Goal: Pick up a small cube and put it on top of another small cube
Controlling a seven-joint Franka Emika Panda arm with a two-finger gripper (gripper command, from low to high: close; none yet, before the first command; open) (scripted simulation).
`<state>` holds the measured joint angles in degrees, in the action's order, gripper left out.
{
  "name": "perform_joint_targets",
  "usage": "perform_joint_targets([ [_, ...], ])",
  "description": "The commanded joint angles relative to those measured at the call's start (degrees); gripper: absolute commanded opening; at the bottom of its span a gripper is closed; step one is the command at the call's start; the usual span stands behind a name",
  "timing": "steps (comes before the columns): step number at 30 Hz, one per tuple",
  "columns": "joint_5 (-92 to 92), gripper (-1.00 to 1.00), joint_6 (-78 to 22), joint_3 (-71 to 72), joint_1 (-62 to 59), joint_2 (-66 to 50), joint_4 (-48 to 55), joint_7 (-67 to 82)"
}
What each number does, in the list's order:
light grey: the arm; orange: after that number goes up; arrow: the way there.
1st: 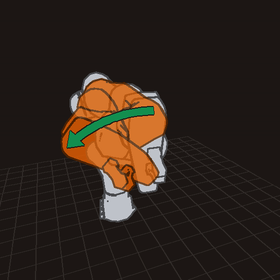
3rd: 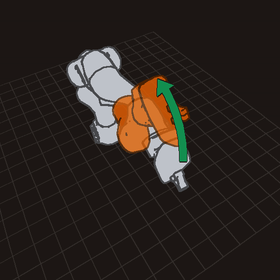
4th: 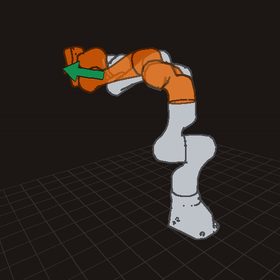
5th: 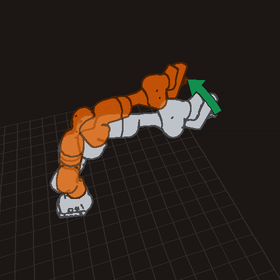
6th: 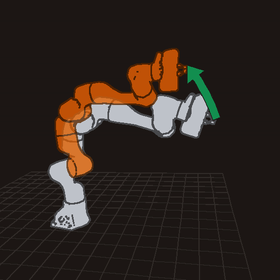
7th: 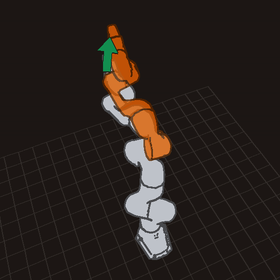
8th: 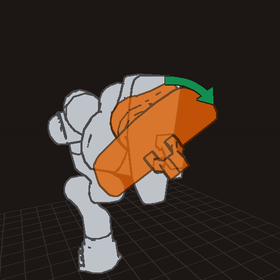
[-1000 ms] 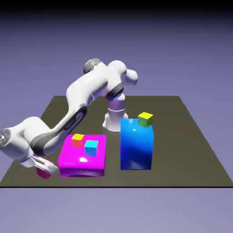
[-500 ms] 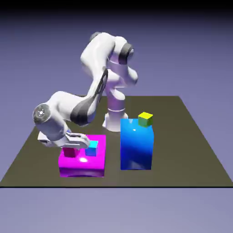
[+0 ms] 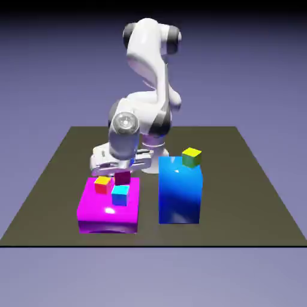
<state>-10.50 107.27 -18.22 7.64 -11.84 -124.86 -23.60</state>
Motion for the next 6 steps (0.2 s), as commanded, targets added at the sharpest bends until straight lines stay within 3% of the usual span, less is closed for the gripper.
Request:
perform_joint_targets([
  [1,-0.2,1.0,0.0,0.0,0.0,0.0,0.0,0.0],
  [6,0.2,1.0,-9.9,0.4,0.8,1.8,8.0,0.5],
])
